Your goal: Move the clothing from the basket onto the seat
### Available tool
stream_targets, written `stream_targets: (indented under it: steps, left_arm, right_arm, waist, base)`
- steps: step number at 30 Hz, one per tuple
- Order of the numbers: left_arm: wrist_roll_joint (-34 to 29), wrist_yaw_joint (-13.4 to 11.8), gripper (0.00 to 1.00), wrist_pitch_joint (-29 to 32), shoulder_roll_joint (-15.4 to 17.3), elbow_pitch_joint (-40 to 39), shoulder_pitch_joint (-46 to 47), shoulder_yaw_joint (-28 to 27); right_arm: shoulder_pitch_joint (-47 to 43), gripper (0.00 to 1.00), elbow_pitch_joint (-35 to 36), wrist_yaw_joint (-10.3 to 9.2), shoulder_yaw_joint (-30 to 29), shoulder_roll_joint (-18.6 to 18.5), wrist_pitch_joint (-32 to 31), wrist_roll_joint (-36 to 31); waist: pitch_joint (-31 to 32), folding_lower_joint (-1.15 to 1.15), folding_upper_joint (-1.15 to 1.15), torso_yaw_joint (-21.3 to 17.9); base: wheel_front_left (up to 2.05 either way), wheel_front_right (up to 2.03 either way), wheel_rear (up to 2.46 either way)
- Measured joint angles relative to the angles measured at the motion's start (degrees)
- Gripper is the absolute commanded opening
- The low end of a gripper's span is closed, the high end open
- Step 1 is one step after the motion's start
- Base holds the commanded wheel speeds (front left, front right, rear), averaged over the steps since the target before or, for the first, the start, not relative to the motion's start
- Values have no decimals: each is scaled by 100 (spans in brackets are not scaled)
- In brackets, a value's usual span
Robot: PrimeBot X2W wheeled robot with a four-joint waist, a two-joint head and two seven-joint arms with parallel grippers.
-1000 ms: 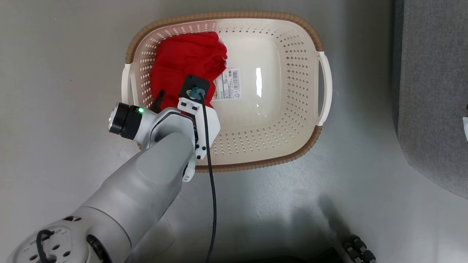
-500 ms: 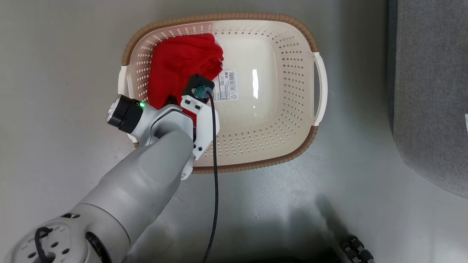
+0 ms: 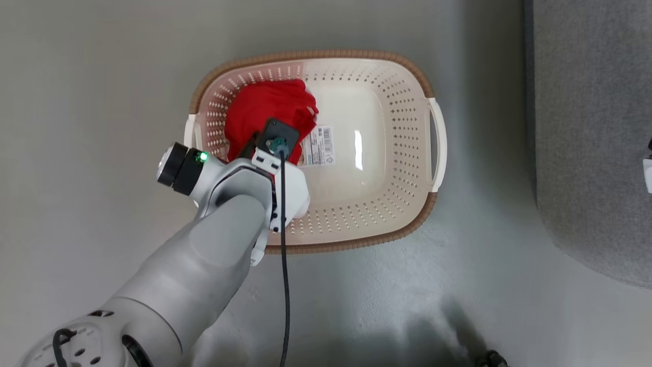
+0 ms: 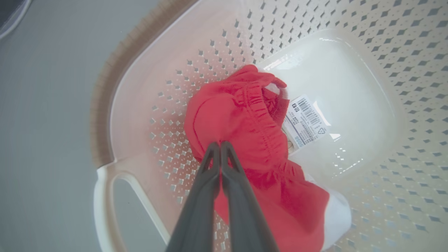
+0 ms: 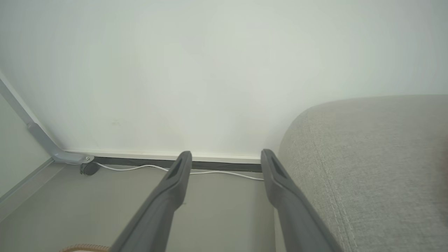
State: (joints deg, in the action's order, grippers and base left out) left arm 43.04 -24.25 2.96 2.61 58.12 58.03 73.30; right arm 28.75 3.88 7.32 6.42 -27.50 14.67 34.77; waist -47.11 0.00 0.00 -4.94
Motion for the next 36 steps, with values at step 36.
stream_targets:
  steps: [36]
  left_arm:
    - [-554, 561, 0, -1736, 102, -1849, -2104, -2261]
  right_arm:
    - [-1242, 100, -1399, 0, 668, 686, -1, -637]
  waist:
    - [3439, 0, 1, 542]
  base:
    - [0, 0, 0]
